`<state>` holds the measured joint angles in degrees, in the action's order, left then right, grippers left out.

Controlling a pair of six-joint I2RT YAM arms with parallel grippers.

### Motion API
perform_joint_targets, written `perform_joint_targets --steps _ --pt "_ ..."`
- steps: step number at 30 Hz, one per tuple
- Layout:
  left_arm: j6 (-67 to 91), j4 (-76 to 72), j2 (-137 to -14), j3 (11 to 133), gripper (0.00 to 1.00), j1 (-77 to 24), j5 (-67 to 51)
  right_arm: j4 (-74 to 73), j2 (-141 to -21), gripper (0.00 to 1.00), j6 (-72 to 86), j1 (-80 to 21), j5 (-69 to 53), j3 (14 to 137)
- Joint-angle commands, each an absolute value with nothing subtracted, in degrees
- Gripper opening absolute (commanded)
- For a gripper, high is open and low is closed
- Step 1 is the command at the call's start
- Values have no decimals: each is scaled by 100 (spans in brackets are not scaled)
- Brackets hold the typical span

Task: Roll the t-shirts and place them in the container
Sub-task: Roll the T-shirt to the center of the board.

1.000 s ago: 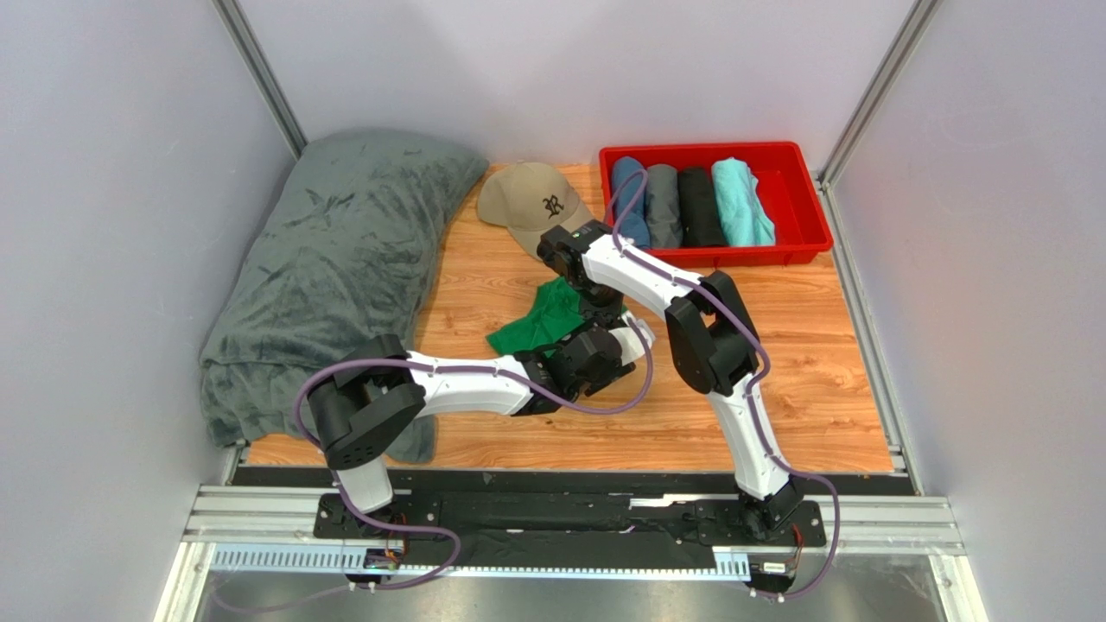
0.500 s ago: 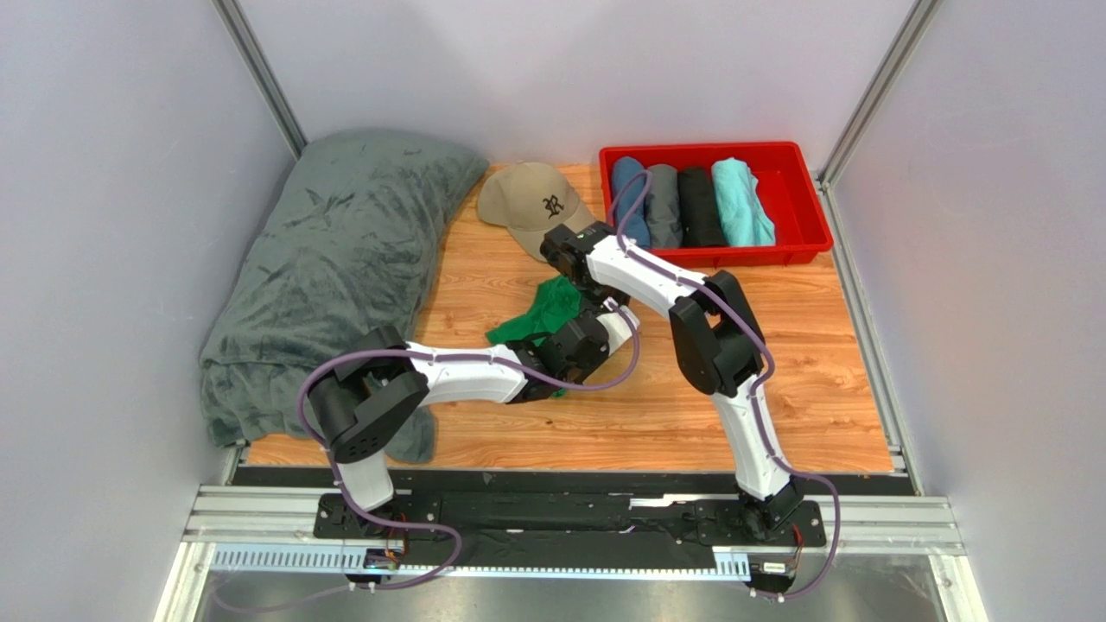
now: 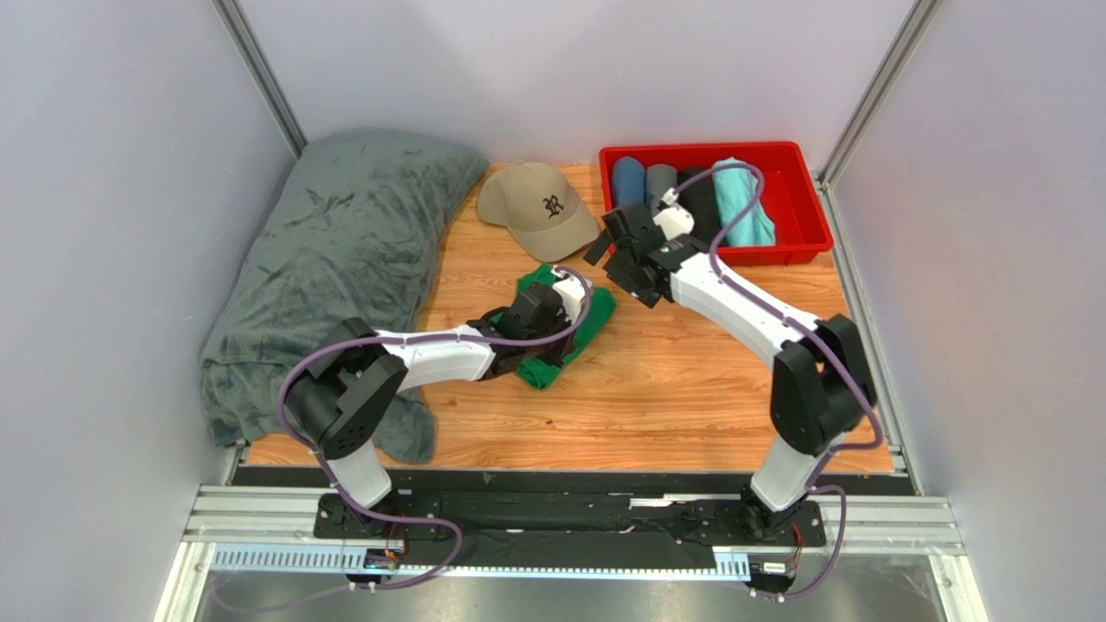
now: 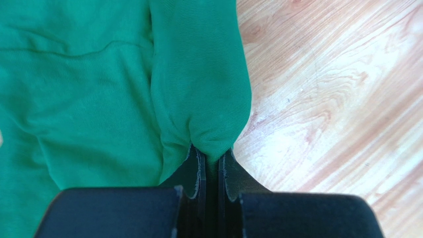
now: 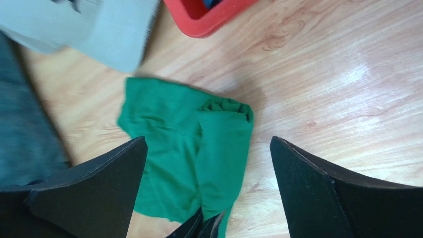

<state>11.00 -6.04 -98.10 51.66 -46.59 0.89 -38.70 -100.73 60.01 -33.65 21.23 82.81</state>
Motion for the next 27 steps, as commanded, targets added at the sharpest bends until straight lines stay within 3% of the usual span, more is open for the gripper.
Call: perform_joint_targets --steps 1,10,22,27 --pt "1941 -202 -9686 4896 0 -4343 -711 -2060 -9257 98 6372 -3313 1925 7235" --pt "3014 -246 -9896 4702 0 -3604 -2170 1093 -8648 92 6785 -3375 1381 4486" --pt "3401 -360 -10072 4623 0 -3261 -2698 1960 -9561 90 6996 -3841 1582 4289" --pt "3410 -369 -10073 4676 0 -3173 -2927 1671 -9887 82 7066 -3937 1582 4605"
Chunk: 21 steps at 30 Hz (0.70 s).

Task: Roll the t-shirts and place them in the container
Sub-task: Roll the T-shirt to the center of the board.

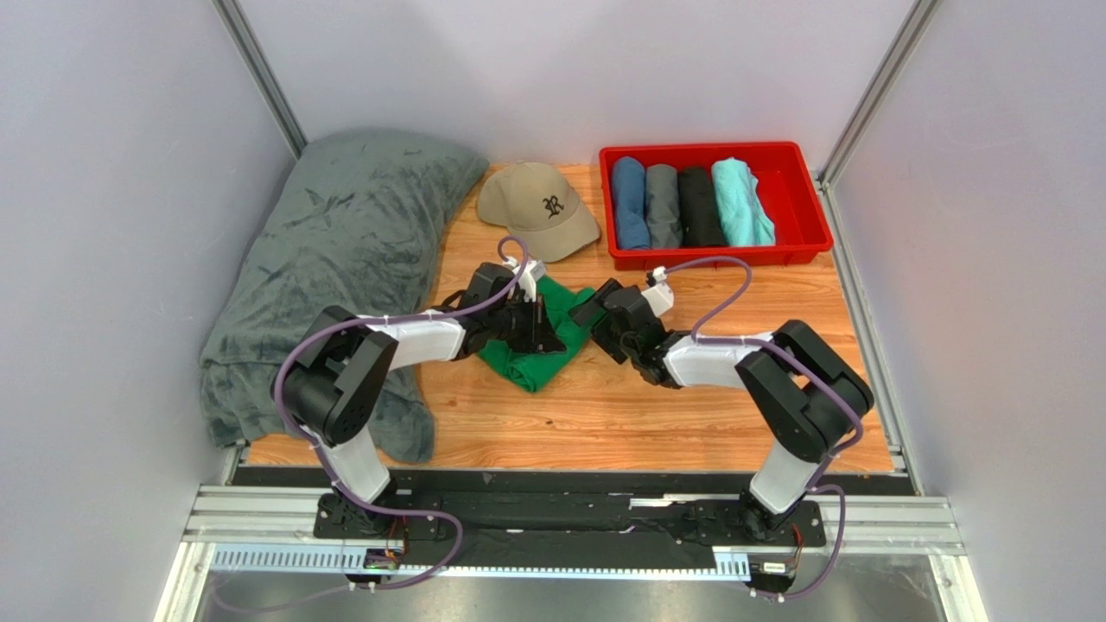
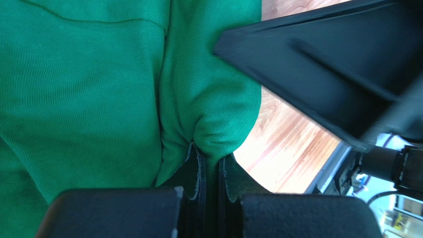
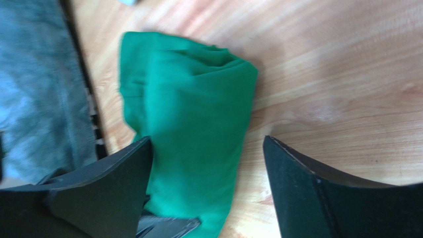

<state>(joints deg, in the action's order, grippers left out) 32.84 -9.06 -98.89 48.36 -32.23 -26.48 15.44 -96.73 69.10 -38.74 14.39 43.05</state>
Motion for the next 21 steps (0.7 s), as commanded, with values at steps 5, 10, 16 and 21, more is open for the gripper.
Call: perform_joint_targets --steps 5,10,16,21 --pt "3340 -440 -10002 4649 0 -3138 -3137 881 -10151 64 7075 -3955 1740 5079" --pt "2894 -150 -9949 4868 0 -3138 -3234 -973 -10476 38 6621 -3973 1828 6332" --pt "2234 527 -9520 5150 43 -3120 -2927 -2863 -11065 0 5531 -3964 1915 7593" --pt "1776 966 -8737 5133 55 -3120 -1901 -4214 -11407 0 5151 -3946 2127 8565"
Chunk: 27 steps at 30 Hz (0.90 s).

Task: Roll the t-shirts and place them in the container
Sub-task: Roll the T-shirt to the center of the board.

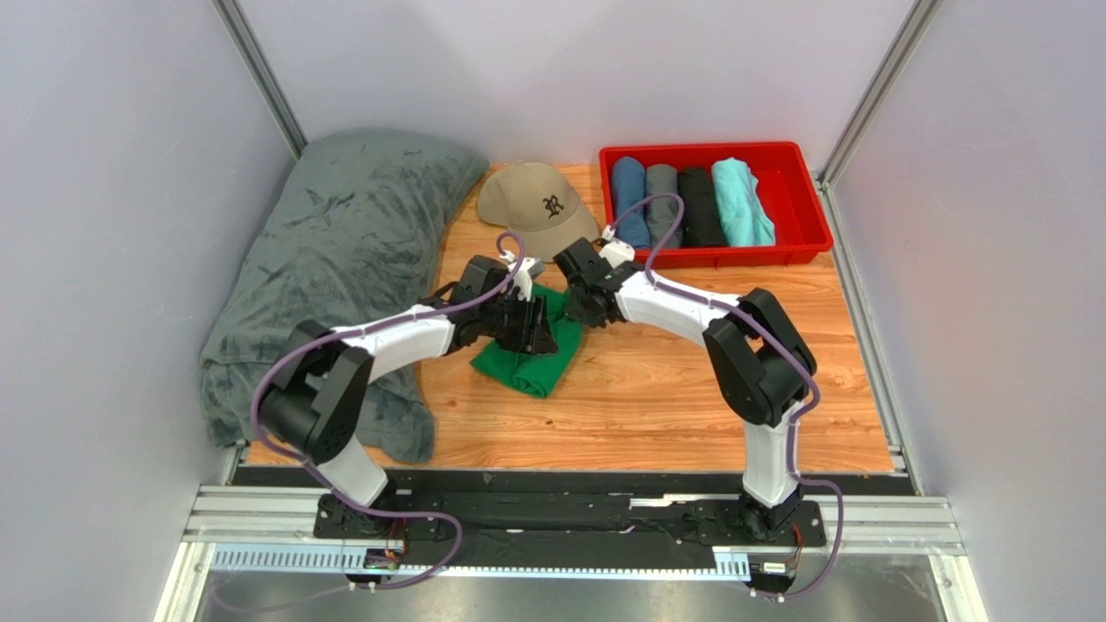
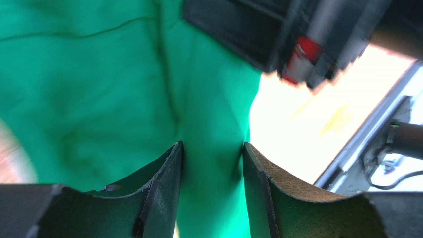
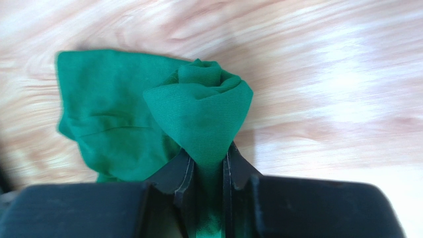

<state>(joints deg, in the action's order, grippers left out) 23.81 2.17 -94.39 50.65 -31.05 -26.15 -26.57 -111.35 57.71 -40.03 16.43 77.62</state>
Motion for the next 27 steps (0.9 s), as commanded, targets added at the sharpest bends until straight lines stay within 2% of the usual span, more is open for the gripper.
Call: perform_joint_targets --steps 1,6,10,15,19,27 --pt "1793 1002 -8615 5037 55 -3120 -1637 -4436 -11582 0 5133 -3938 2188 8726" --pt "1478 239 -7437 4457 54 -3155 -870 -5087 -11926 0 5001 -3929 2022 9245" --pt "705 693 -7233 4779 54 -3708 -229 -5501 -12207 0 5001 -3929 2048 9772" --pt "80 1107 -7514 5132 61 -4927 982 -5835 -12436 0 4983 -3929 2048 10125" --pt "-254 1195 -8014 5430 66 -5518 1677 -5941 -12515 0 4975 -3937 2013 10257" --pt "-694 1160 -9430 6160 69 -5959 2531 -5977 -12621 0 5019 -3938 2013 10336"
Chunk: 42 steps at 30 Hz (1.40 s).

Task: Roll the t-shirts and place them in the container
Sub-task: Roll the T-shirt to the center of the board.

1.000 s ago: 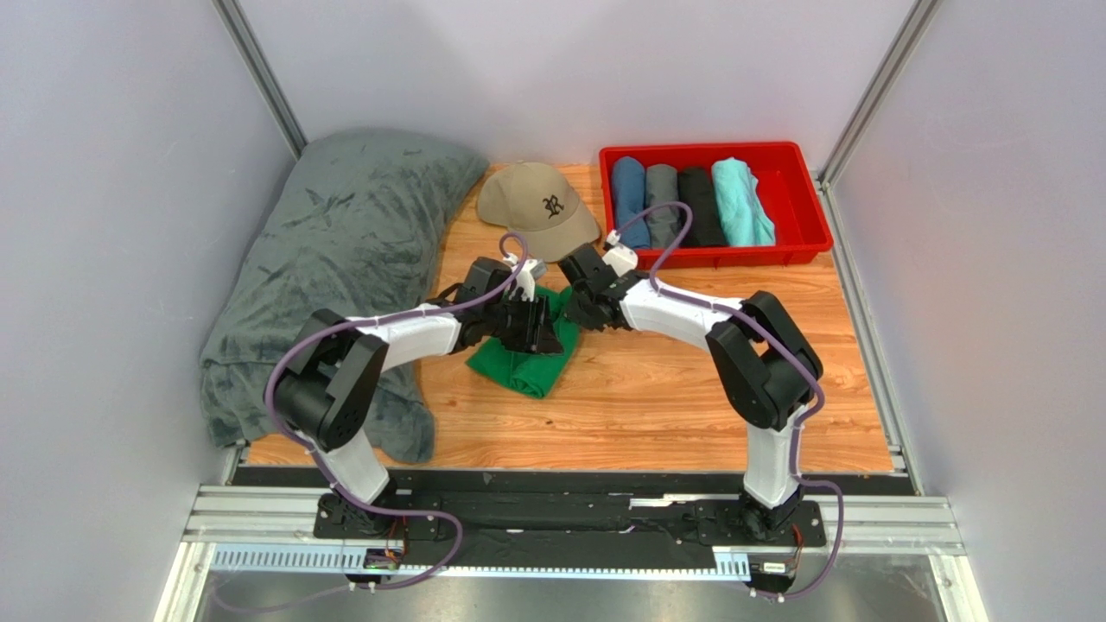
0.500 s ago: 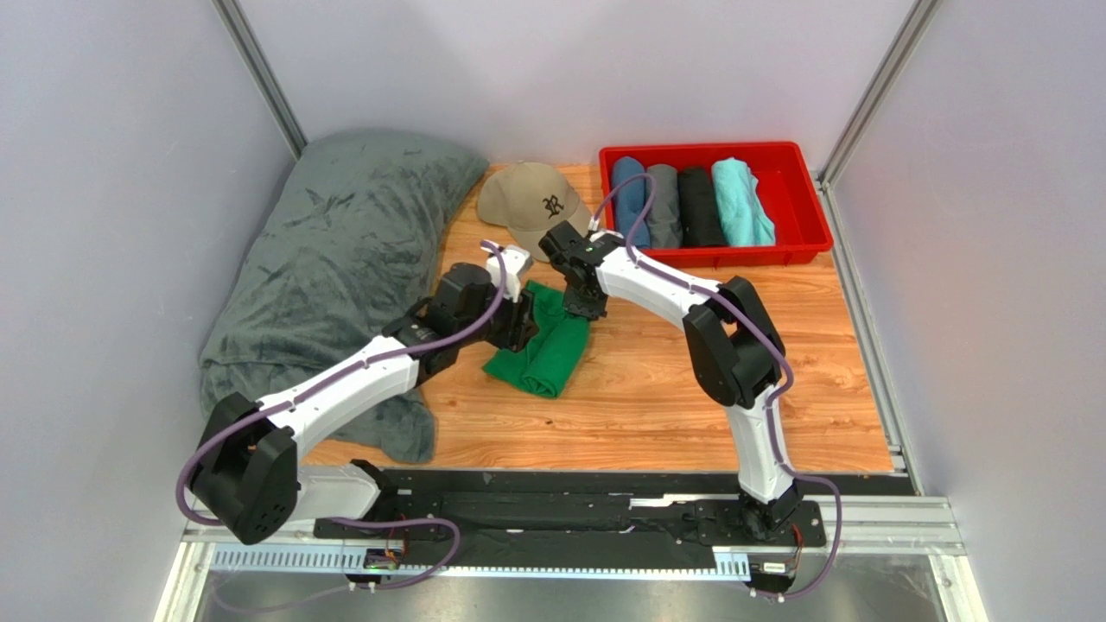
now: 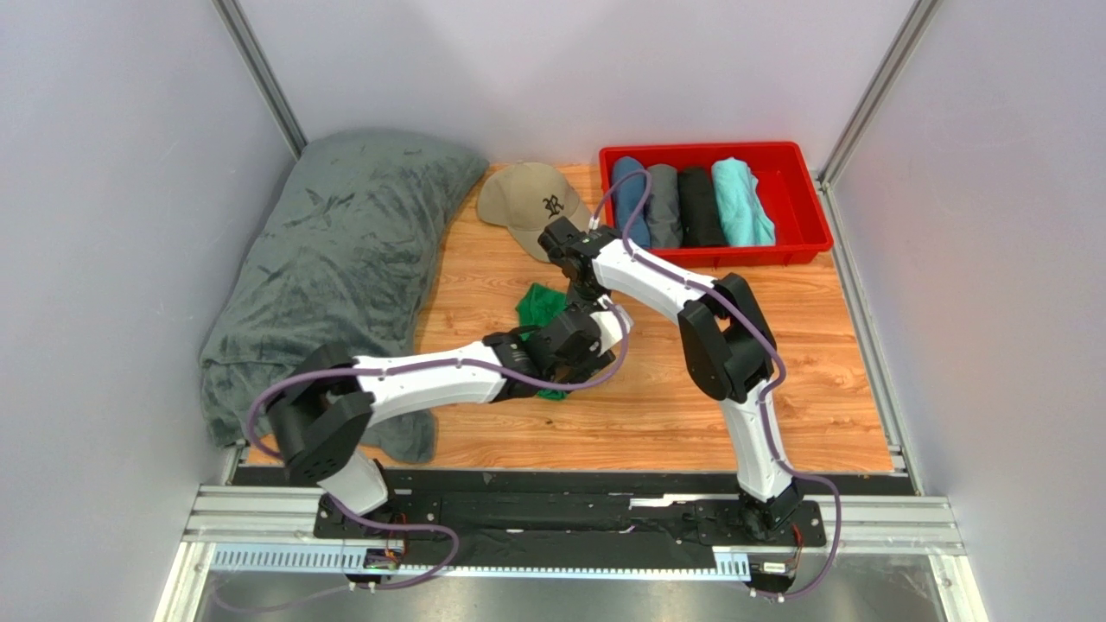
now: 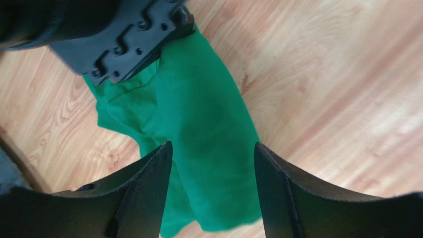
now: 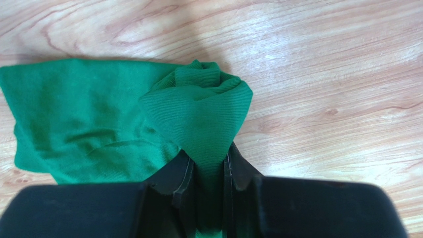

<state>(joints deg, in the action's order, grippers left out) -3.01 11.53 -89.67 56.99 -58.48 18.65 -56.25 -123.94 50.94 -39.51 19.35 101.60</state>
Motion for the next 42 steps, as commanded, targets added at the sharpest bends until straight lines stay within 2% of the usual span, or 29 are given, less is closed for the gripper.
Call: perform_joint_targets --steps 1,14,17,26,29,31,32,33,35,36,38,39,42 --pt "-712 1169 -9631 6213 70 -5968 2627 -5977 -12638 0 5019 -3938 2004 10353" --pt "-264 1591 -10090 6943 75 -6012 2654 -5968 -12806 0 4948 -3938 1916 10521" --pt "-264 1573 -10177 6943 80 -6012 2724 -5968 -12814 0 4931 -3929 1925 10494" --pt "87 1907 -10608 7154 81 -5968 2610 -5942 -12876 0 4922 -3902 1898 10477" --pt "228 1890 -10617 7006 79 -5872 2540 -5793 -12789 0 4983 -3859 1820 10337" --pt "237 1776 -10530 6847 67 -5836 2444 -5626 -12683 0 5062 -3832 1697 10126" --pt "255 1741 -10486 6690 58 -5810 2409 -5494 -12648 0 5106 -3780 1661 10064" --pt "307 1705 -10381 6593 35 -5757 2260 -5432 -12543 0 5185 -3771 1618 10003" --pt "430 1609 -10257 6321 5 -5687 2093 -5178 -12420 1 5273 -3744 1574 9818" --pt "474 1591 -10152 6241 0 -5617 1900 -5038 -12254 10 5343 -3735 1504 9713" --pt "667 1442 -9985 5952 0 -5503 1610 -4546 -12051 27 5422 -3727 1415 9388" --pt "729 1328 -9767 5820 0 -5450 1400 -4370 -11832 43 5449 -3718 1345 9282" --pt "905 801 -9310 5249 0 -5274 855 -3544 -11445 58 5554 -3648 1144 8808"
